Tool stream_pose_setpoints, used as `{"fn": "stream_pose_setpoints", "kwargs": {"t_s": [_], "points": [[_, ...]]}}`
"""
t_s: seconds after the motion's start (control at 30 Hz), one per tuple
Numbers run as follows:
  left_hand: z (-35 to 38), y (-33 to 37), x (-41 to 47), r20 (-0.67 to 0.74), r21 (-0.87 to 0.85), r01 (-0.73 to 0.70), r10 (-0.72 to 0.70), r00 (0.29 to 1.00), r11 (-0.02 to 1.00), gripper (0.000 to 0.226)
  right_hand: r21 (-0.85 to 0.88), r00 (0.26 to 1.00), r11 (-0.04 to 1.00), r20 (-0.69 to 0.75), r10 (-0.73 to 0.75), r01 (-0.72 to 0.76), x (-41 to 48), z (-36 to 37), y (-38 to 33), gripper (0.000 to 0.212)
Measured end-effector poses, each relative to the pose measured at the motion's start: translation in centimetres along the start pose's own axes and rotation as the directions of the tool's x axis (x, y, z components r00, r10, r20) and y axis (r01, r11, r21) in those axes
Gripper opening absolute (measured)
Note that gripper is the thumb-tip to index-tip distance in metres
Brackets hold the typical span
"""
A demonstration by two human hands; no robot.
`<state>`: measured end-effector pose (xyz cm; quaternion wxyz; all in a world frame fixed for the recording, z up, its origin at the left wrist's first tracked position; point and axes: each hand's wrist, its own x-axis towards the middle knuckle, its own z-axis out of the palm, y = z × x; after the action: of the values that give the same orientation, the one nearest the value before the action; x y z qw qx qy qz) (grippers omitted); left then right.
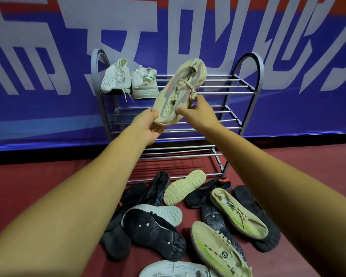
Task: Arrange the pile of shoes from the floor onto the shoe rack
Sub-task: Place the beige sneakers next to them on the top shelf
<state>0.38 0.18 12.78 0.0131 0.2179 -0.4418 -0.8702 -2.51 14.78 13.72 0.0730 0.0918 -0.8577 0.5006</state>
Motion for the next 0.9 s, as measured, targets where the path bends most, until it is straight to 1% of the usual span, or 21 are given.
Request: {"fn": "stream_pose_setpoints", "kwargs": {"t_s": [0.07,0.13,0.23,0.3,0.4,0.5,0.53,0.6,0.67,0.77,0.87,0.9], "points": [[-0.1,0.1,0.0,0.040,-0.004,-0.006,0.006,0.999,1.000,0.017,0.084,1.000,0.996,-0.012,0.008,-0.007,0.4,0.1,0.0,0.051],[-0.1,0.4,0.2,0.073,0.031,-0.030,0.028,0.997,0.999,0.016,0.161,1.000,0.987,-0.017,0.014,-0.011,0.9,0.1,0.2,0.054],[-0.4,0.8,0.9,0.098,0.197,-0.100,0.082,0.992,0.975,0.014,0.276,0.998,0.960,-0.019,0.053,-0.045,1.6,-0.1,0.4,0.059],[-0.6,0.8,1.3,0.115,0.264,-0.121,0.093,0.989,0.957,0.012,0.314,0.998,0.948,-0.032,0.063,-0.050,2.1,0.0,0.7,0.053],[-0.4,0.5,1.8,0.133,0.239,-0.139,0.109,0.985,0.961,0.023,0.339,0.999,0.941,-0.042,0.023,-0.007,2.4,0.4,1.0,0.041],[0.4,0.1,2.2,0.129,0.169,-0.169,0.148,0.980,0.971,0.048,0.358,0.996,0.933,0.070,-0.061,0.033,2.4,0.3,1.2,0.032],[0.8,-0.1,2.3,0.126,0.154,-0.182,0.164,0.978,0.971,0.053,0.359,0.991,0.933,0.108,-0.073,0.030,2.4,0.1,1.2,0.032],[1.2,-0.4,2.6,0.111,0.140,-0.210,0.195,0.974,0.968,0.055,0.356,0.985,0.934,0.153,-0.080,0.021,2.6,-0.2,1.2,0.034],[1.5,-0.5,2.8,0.094,0.128,-0.227,0.216,0.972,0.965,0.055,0.342,0.985,0.939,0.149,-0.084,0.028,3.1,-0.1,1.7,0.034],[1.9,-0.9,3.2,0.080,0.132,-0.251,0.242,0.967,0.959,0.058,0.379,0.993,0.925,0.101,-0.054,0.012,3.4,-0.1,2.3,0.013],[2.4,-1.2,3.6,0.078,0.109,-0.263,0.255,0.964,0.959,0.064,0.417,0.993,0.909,0.107,-0.047,-0.002,3.8,-0.3,2.7,0.017],[2.6,-1.2,3.7,0.071,0.101,-0.265,0.259,0.963,0.959,0.065,0.420,0.991,0.907,0.121,-0.052,-0.004,3.8,-0.4,2.7,0.015]]}}
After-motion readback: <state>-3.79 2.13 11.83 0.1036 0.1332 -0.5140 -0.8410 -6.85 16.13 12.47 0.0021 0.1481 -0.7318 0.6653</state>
